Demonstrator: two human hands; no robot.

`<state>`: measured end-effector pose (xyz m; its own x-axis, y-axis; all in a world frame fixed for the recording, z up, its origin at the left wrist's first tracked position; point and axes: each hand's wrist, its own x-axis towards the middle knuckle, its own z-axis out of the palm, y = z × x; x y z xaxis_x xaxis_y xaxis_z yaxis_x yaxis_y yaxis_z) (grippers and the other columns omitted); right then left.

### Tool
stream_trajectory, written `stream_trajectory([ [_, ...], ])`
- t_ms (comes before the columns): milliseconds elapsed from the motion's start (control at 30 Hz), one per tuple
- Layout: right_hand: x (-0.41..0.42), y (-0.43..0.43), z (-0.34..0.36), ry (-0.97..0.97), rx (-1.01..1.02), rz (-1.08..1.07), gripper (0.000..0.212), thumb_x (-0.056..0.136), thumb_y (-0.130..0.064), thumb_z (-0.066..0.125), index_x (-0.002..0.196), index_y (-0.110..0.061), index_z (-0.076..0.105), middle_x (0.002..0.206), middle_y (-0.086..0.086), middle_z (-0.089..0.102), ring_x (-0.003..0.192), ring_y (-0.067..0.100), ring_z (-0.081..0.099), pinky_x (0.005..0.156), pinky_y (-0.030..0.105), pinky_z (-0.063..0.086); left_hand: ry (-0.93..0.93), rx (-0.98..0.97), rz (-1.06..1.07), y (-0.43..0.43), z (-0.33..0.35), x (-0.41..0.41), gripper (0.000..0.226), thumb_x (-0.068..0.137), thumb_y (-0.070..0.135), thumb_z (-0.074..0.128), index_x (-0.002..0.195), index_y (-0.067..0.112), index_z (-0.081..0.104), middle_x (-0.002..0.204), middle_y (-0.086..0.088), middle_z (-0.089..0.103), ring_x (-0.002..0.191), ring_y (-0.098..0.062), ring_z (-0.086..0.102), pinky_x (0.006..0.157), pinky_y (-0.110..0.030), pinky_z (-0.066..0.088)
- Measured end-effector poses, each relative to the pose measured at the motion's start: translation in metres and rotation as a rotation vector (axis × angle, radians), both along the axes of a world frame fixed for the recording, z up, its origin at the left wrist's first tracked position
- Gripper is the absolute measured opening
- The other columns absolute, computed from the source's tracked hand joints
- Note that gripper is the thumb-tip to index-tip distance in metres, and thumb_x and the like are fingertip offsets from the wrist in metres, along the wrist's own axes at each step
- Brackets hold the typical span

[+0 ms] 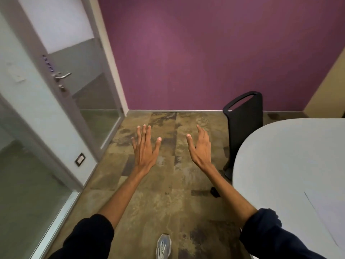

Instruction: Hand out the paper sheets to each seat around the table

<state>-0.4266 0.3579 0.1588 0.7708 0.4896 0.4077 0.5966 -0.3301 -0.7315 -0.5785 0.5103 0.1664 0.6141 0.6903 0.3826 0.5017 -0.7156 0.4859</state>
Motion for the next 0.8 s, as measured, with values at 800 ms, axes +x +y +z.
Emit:
stream_trajectory([
  [800,0.244,-0.138,-0.026,0.140,0.025,-0.984,0.063,0.097,-0.057,0.042,0.149,-0.021,0.033,0.154,0.001,0.037,0.142,0.021,0.036,0.116,0.046,0.033,0.075,-0.013,-0.941,-0.071,-0.016,0.435,0.067,0.100,0.053,0.027,0.156,0.018,0.017,0.165,-0.002,0.008,0.152,-0.014,-0.005,0.124,-0.048,0.002],
])
